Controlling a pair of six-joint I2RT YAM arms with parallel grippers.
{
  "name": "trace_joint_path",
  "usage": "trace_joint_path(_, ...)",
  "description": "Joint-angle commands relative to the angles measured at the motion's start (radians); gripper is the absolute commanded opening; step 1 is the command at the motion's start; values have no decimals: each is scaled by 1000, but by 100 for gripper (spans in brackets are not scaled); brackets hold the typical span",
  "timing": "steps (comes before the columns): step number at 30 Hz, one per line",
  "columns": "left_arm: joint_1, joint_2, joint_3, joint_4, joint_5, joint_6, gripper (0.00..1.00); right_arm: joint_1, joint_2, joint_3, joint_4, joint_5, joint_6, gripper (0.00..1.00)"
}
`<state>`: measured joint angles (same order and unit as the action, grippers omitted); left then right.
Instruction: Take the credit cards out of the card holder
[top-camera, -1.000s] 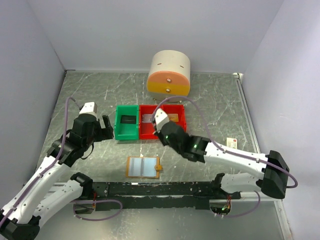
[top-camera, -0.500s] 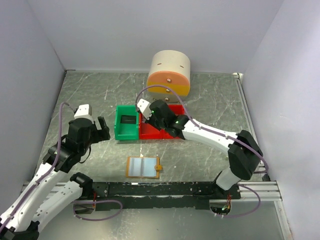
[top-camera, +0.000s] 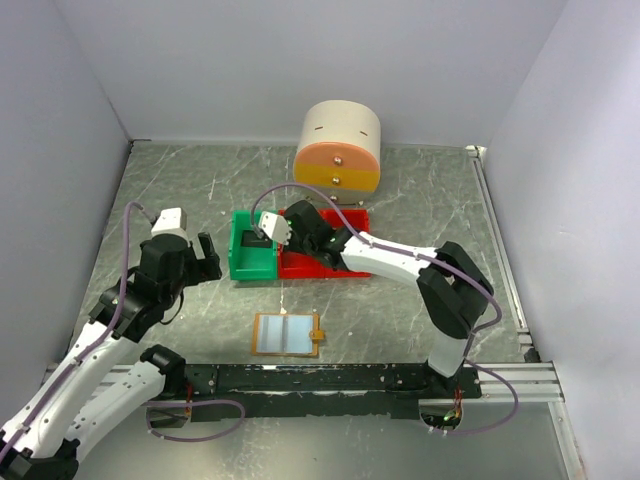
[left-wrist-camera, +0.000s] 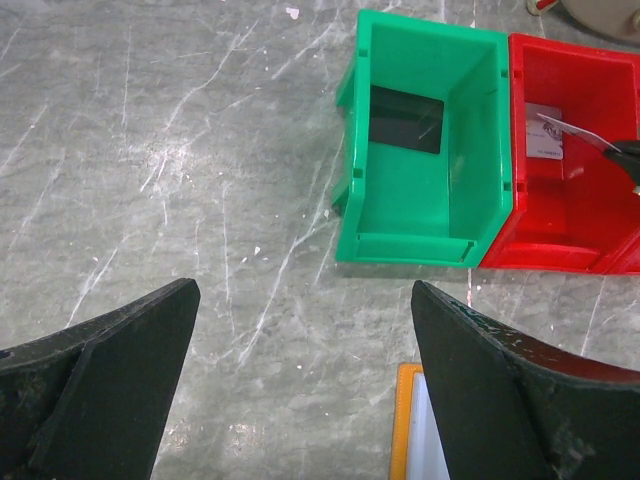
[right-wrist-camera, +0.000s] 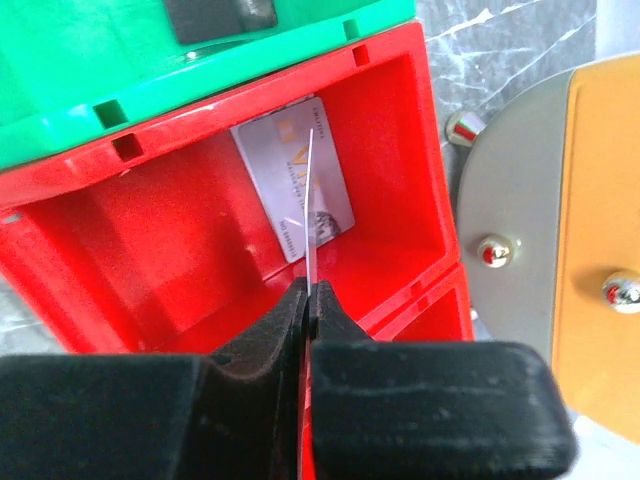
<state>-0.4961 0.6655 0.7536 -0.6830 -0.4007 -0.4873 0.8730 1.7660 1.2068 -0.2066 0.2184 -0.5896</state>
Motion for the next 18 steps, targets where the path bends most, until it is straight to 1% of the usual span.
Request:
trace_joint_path(1, 5, -13, -8, 23, -13, 7, 100, -11, 53, 22, 86, 44, -119, 0)
trace_joint_path(9, 5, -16, -12, 30, -5, 16, 100, -39, 159, 66, 152, 78, -183, 0)
trace_joint_path(15, 6, -15, -13, 33, -3, 17, 100, -50, 198, 37, 265, 85, -231, 0)
trace_joint_path(18, 5, -16, -14, 33, -4, 17, 100, -57, 217, 32, 275, 76, -235, 0)
